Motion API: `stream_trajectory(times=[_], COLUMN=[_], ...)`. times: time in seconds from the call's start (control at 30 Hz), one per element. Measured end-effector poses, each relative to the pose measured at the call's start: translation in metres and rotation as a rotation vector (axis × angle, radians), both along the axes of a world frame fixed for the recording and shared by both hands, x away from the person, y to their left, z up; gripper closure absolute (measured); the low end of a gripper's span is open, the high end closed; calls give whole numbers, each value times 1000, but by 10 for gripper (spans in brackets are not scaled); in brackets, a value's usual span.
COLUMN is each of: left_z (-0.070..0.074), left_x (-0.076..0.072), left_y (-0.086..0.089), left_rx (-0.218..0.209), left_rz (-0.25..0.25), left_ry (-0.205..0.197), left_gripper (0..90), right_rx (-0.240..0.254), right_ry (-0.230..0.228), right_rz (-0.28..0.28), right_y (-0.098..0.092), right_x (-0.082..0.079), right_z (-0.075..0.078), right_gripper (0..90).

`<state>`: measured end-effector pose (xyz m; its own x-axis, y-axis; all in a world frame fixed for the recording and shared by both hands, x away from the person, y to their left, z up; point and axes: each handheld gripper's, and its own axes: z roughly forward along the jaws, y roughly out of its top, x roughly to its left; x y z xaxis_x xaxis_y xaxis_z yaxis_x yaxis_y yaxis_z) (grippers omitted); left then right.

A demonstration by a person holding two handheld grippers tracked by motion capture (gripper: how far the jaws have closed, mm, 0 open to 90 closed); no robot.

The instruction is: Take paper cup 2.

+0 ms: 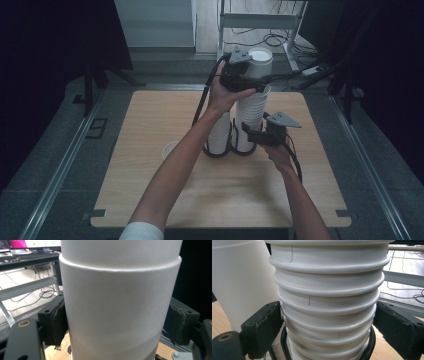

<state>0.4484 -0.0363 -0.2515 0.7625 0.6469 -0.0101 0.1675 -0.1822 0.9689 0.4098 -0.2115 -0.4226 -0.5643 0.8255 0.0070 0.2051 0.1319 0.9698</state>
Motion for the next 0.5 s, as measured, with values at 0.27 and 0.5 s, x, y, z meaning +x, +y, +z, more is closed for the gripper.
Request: stream_trajectory(times=[0.27,0.5], left_z=[5,18], left_x=[1,-2], left_y=[3,5], left_rx=[-37,-70], left_rz=[2,8], left_ry=[-9,-31], left_gripper=[183,182], right_rx=[-1,0], right_ry=[2,2], right_rz=[3,5], right_y=[-1,-1], right_x=[0,0], right_z=[0,0], right_gripper=[89,89])
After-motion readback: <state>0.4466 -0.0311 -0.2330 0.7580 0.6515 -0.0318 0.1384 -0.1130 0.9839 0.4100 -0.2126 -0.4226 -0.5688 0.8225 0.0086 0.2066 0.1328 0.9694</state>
